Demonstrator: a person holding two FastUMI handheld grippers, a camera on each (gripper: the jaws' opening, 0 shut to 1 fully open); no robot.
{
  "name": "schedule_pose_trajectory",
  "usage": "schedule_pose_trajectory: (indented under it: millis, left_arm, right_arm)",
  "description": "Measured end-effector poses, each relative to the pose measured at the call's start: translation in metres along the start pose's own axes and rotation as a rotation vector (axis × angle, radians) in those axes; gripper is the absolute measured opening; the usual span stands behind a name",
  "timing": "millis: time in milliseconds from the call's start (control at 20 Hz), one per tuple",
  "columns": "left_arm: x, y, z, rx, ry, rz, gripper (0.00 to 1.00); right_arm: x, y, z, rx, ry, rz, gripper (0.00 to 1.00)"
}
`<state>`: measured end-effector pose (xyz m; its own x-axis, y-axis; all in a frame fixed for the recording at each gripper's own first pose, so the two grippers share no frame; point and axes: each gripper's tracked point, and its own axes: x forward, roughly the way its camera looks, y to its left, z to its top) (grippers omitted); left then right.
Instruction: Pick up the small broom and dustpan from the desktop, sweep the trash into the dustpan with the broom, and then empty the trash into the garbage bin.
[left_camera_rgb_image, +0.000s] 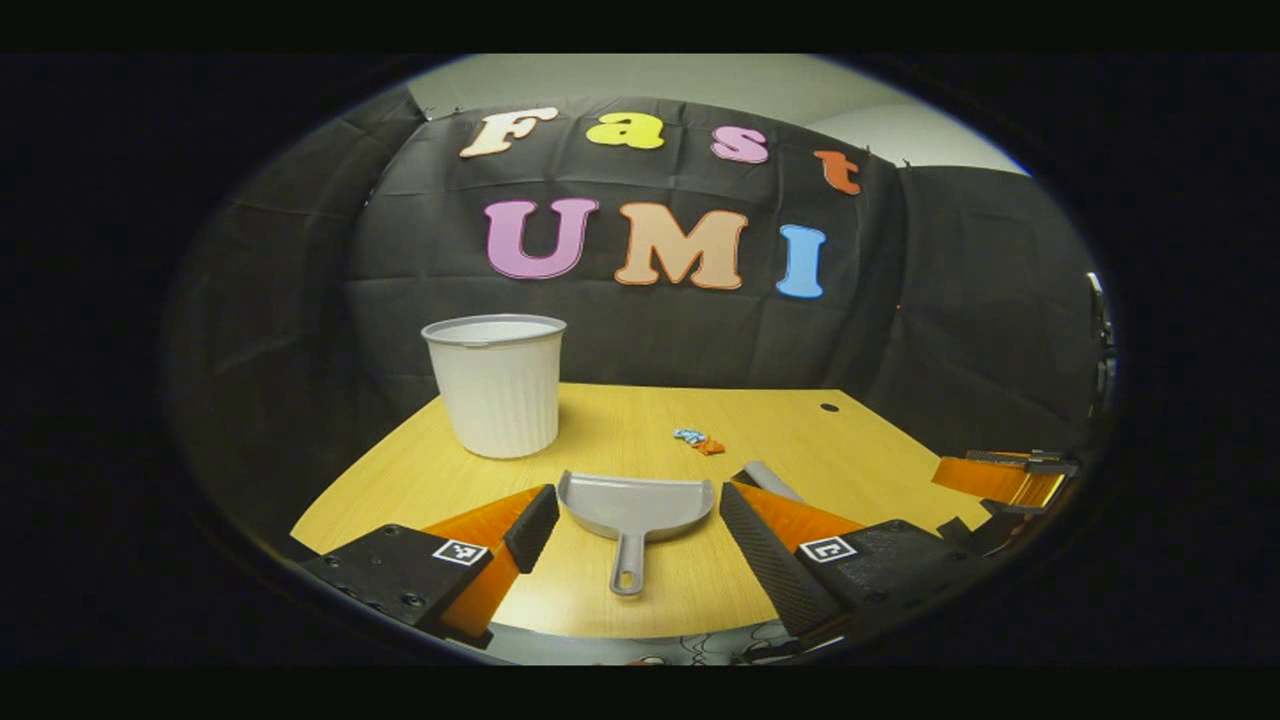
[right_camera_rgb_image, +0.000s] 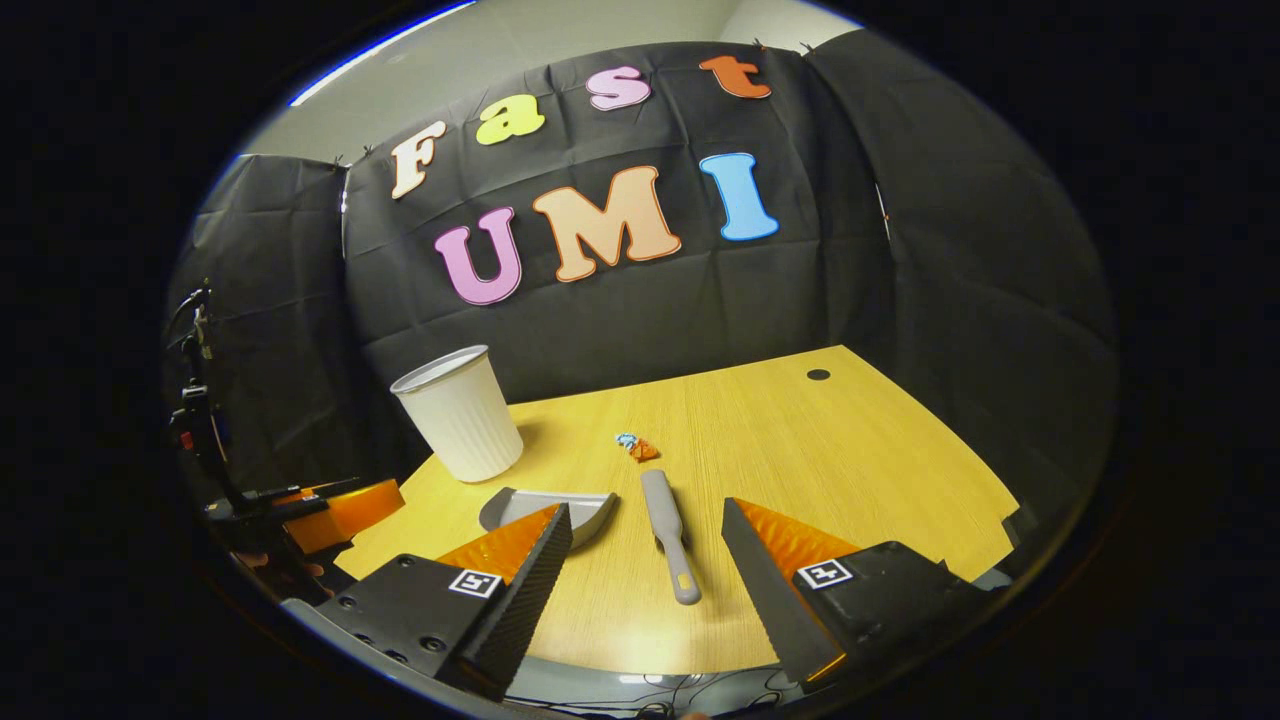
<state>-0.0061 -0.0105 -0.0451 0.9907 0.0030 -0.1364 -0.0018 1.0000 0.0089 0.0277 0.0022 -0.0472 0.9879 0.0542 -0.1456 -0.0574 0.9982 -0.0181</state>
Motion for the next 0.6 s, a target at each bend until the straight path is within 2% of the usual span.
schedule_pose_trajectory:
  millis: [50, 600]
  left_arm:
    - [0.000, 0.000, -0.001, -0.002, 0.005, 0.001, 0.97]
    - [0.006, -0.005, -0.026, 0.001, 0.065, -0.011, 0.99]
  right_arm:
    - [0.001, 0.001, -0.001, 0.000, 0.005, 0.002, 0.91]
    - [0.010, 0.002, -0.015, -0.019, 0.054, 0.015, 0.91]
